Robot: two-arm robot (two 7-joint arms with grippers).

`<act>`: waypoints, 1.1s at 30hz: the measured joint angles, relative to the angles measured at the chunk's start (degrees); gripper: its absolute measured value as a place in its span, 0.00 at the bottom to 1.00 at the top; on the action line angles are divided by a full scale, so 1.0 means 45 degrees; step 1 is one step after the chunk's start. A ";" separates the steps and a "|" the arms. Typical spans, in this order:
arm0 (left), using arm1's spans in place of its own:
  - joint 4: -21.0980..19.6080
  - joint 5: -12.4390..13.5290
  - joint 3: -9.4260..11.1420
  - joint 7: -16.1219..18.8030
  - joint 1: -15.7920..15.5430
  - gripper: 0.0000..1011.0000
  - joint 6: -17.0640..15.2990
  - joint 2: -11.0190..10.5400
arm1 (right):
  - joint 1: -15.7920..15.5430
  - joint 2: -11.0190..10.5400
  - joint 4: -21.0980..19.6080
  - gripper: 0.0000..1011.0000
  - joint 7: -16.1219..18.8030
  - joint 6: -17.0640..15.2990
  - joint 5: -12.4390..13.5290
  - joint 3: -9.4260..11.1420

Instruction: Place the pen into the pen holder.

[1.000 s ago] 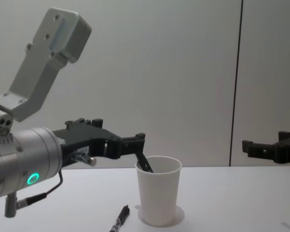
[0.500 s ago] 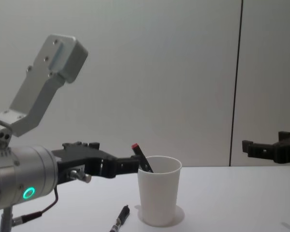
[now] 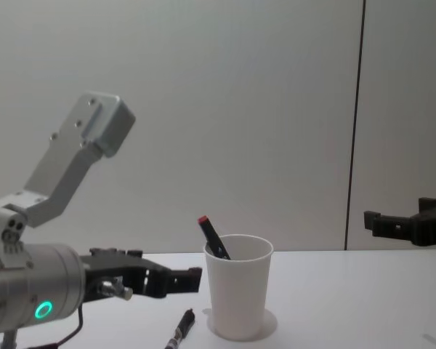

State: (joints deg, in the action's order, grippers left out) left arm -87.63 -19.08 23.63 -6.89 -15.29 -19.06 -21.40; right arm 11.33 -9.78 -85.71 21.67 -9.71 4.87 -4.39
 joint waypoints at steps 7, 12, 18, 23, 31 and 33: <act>0.0475 0.0127 0.0008 0.0077 -0.0202 0.99 -0.0553 0.0186 | 0.0001 0.0000 0.0001 0.99 0.0000 0.0000 0.0000 0.0000; 0.0850 0.0262 0.0028 0.0182 -0.0356 0.99 -0.0905 0.0332 | 0.0001 0.0000 0.0000 0.99 0.0001 0.0000 0.0000 0.0001; 0.1220 0.0378 0.0053 0.0222 -0.0514 0.99 -0.1162 0.0477 | 0.0001 0.0000 0.0000 0.99 0.0000 0.0000 0.0000 0.0000; 0.1585 0.0560 0.0084 0.0229 -0.0687 0.99 -0.1350 0.0624 | 0.0001 0.0000 0.0000 0.99 0.0001 0.0000 0.0000 0.0000; 0.2082 0.0709 0.0137 0.0227 -0.0893 0.99 -0.1437 0.0847 | 0.0000 0.0000 0.0000 0.99 0.0000 0.0000 0.0000 0.0000; 0.2211 0.0711 0.0153 0.0226 -0.0941 0.99 -0.1426 0.0910 | 0.0001 0.0000 0.0001 0.99 0.0001 0.0000 0.0000 0.0000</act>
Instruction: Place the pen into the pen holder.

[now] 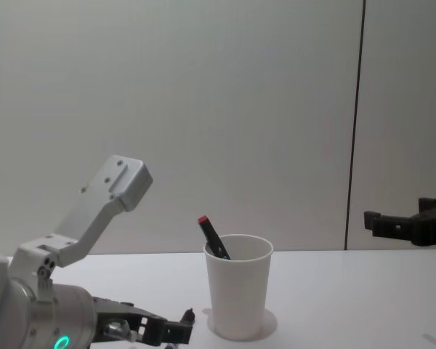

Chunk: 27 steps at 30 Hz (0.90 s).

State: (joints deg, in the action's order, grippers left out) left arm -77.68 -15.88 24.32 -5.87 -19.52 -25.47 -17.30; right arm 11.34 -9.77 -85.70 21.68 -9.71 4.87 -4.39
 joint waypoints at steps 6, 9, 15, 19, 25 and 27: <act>0.0351 -0.0003 0.0034 -0.0002 -0.0127 0.99 0.0048 0.0167 | 0.0000 0.0000 -0.0001 0.99 0.0000 0.0000 0.0000 0.0000; 0.0488 -0.0002 0.0052 -0.0001 -0.0179 0.99 0.0061 0.0236 | 0.0000 0.0000 -0.0001 0.99 0.0000 0.0000 0.0000 0.0000; 0.0735 0.0063 0.0080 0.0013 -0.0272 0.99 0.0062 0.0358 | 0.0000 0.0000 0.0000 0.99 0.0000 0.0000 0.0000 0.0000; 0.0863 0.0077 0.0095 0.0040 -0.0310 0.99 0.0058 0.0421 | 0.0000 0.0001 0.0000 0.99 0.0000 0.0001 0.0000 0.0000; 0.1108 0.0057 0.0107 0.0098 -0.0350 0.99 0.0098 0.0522 | 0.0000 0.0000 0.0000 0.99 0.0000 0.0001 0.0000 0.0000; 0.1121 0.0052 0.0108 0.0102 -0.0352 0.99 0.0106 0.0528 | 0.0000 0.0000 0.0000 0.99 0.0000 0.0001 0.0000 0.0001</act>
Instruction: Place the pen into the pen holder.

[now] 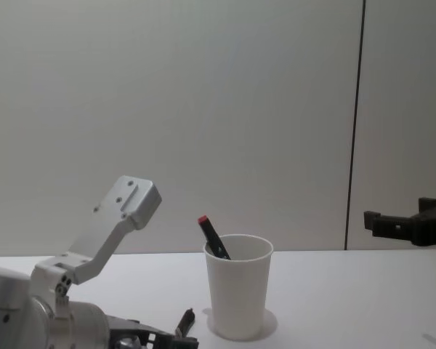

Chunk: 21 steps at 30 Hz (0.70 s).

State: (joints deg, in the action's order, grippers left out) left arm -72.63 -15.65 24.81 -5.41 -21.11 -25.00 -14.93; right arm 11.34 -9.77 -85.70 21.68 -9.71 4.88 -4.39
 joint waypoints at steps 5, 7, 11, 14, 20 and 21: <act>0.0146 -0.0054 0.0000 0.0022 -0.0011 0.99 0.0052 0.0059 | 0.0000 0.0000 0.0000 0.99 0.0000 0.0000 0.0000 -0.0001; 0.0196 -0.0080 0.0000 0.0023 -0.0014 0.99 0.0079 0.0078 | 0.0000 0.0000 0.0000 0.99 0.0000 0.0000 0.0000 0.0000; 0.0274 -0.0122 -0.0004 0.0023 -0.0020 0.99 0.0113 0.0108 | 0.0001 0.0000 0.0000 0.99 0.0001 0.0000 0.0000 0.0000; 0.0332 -0.0160 -0.0010 0.0020 -0.0027 0.93 0.0150 0.0134 | 0.0001 -0.0001 -0.0001 0.99 0.0001 0.0000 0.0000 0.0000; 0.0466 -0.0239 -0.0019 -0.0019 -0.0048 0.77 0.0244 0.0188 | 0.0001 0.0000 0.0000 0.99 0.0001 0.0000 0.0000 -0.0001; 0.0485 -0.0247 -0.0020 -0.0024 -0.0052 0.76 0.0256 0.0196 | 0.0001 0.0000 -0.0001 0.99 0.0000 0.0000 0.0000 -0.0001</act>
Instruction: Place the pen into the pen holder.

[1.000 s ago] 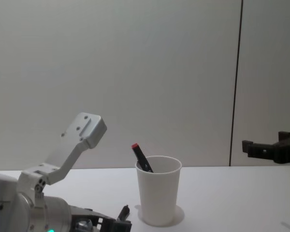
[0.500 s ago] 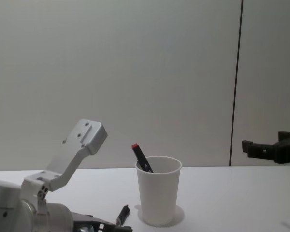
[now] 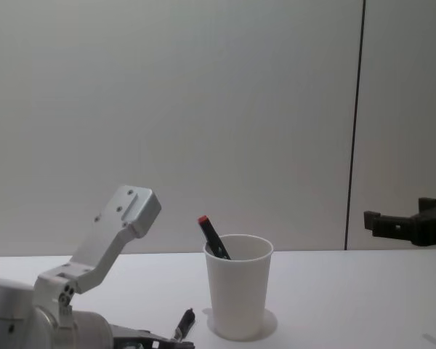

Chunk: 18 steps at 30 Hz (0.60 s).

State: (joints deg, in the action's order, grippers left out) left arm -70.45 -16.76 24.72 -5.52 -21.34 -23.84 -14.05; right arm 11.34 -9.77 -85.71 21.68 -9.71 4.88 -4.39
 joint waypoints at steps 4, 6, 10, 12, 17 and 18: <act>0.0145 -0.0058 -0.0003 -0.0029 -0.0023 0.64 0.0081 0.0061 | 0.0000 0.0000 0.0001 0.99 0.0000 0.0000 0.0000 0.0001; 0.0209 -0.0083 -0.0002 -0.0034 -0.0031 0.58 0.0113 0.0084 | 0.0000 0.0000 0.0001 0.99 0.0000 0.0000 0.0000 0.0000; 0.0360 -0.0162 0.0012 -0.0045 -0.0050 0.41 0.0220 0.0146 | 0.0000 0.0000 0.0001 0.99 0.0000 0.0000 0.0000 0.0000; 0.0483 -0.0225 0.0024 -0.0047 -0.0059 0.38 0.0296 0.0190 | -0.0001 0.0000 0.0000 0.99 0.0000 0.0000 0.0000 0.0000; 0.0765 -0.0358 0.0043 -0.0037 -0.0092 0.20 0.0507 0.0296 | -0.0001 0.0000 0.0000 0.99 0.0000 -0.0001 0.0000 0.0000; 0.0801 -0.0382 0.0048 -0.0035 -0.0097 0.20 0.0548 0.0308 | 0.0000 0.0001 0.0000 0.99 0.0000 0.0000 0.0000 0.0000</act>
State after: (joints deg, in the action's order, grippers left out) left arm -66.85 -18.48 24.93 -5.68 -21.78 -21.38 -12.66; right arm 11.34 -9.77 -85.71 21.68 -9.71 4.88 -4.39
